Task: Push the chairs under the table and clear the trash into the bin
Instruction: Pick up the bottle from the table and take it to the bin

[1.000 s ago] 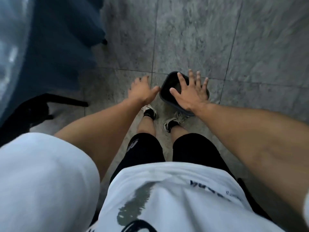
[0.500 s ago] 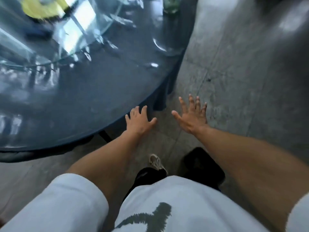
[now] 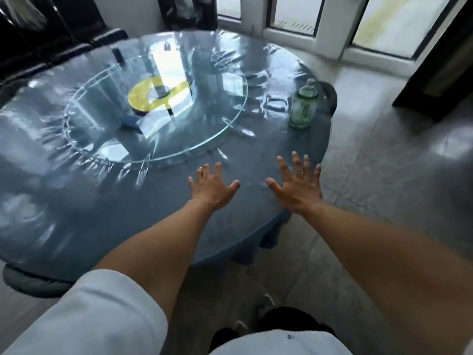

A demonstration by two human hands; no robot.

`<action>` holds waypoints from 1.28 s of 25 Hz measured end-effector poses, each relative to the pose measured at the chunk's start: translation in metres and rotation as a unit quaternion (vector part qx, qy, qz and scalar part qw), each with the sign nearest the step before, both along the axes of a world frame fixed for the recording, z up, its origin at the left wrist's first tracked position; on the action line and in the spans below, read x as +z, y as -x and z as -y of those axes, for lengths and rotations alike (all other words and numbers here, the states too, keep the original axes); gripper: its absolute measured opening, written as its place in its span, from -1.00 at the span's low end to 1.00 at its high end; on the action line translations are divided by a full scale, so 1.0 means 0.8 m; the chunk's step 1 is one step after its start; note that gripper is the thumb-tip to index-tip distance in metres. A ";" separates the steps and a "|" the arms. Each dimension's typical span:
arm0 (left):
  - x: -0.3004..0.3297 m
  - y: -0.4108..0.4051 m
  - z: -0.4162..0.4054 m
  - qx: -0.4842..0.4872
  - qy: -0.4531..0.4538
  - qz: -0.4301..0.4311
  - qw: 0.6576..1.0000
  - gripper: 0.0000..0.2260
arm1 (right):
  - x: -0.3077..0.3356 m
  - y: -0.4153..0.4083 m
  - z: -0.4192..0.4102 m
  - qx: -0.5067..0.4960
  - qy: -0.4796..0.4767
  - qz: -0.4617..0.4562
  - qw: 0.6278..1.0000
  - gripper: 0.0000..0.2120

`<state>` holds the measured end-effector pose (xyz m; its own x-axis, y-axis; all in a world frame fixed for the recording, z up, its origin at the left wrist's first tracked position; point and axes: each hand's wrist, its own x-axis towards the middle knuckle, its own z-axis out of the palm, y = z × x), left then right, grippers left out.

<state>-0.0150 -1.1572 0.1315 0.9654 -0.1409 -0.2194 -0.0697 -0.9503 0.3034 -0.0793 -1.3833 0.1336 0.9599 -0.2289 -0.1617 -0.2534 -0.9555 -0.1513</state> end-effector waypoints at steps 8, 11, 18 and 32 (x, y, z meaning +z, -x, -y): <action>0.043 -0.104 0.111 -0.029 0.004 0.049 0.998 -0.16 | 0.039 -0.101 0.120 -0.035 -0.005 0.041 0.999 -0.22; 0.059 -0.156 0.175 -0.032 0.007 0.071 0.997 -0.14 | 0.046 -0.148 0.183 -0.037 -0.018 0.053 0.998 -0.21; 0.073 -0.247 0.352 -0.027 0.043 0.058 0.997 -0.10 | 0.077 -0.234 0.361 -0.033 -0.049 0.056 0.997 -0.22; 0.011 -0.423 0.438 -0.019 0.093 -0.022 0.995 0.18 | 0.008 -0.403 0.487 0.018 -0.092 0.000 0.996 -0.16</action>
